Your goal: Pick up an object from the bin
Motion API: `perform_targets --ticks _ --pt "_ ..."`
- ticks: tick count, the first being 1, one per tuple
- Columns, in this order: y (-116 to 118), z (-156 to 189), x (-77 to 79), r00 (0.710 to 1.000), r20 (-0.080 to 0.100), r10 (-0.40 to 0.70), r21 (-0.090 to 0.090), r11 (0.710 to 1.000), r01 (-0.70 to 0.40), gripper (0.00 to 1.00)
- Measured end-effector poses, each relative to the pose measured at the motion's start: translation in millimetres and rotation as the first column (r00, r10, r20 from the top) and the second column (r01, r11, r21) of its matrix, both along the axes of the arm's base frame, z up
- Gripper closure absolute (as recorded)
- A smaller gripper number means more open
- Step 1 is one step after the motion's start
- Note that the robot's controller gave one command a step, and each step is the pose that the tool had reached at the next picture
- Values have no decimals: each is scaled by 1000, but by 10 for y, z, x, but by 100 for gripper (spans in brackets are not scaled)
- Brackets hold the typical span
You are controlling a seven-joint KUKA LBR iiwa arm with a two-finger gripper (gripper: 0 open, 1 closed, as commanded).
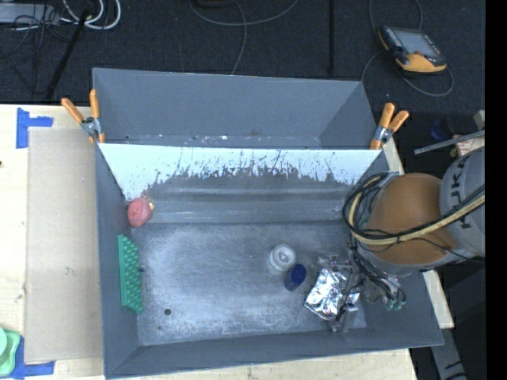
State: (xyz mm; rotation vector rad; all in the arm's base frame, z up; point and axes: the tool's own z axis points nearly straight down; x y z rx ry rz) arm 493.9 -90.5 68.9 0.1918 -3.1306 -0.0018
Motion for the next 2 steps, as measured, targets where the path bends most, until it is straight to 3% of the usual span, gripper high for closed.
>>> perform_targets --ticks 1,2 --pt "1 6 16 1000 4 2 -1 1000 -2 100" --pt "54 509 226 412 7 911 1 412 -911 100"
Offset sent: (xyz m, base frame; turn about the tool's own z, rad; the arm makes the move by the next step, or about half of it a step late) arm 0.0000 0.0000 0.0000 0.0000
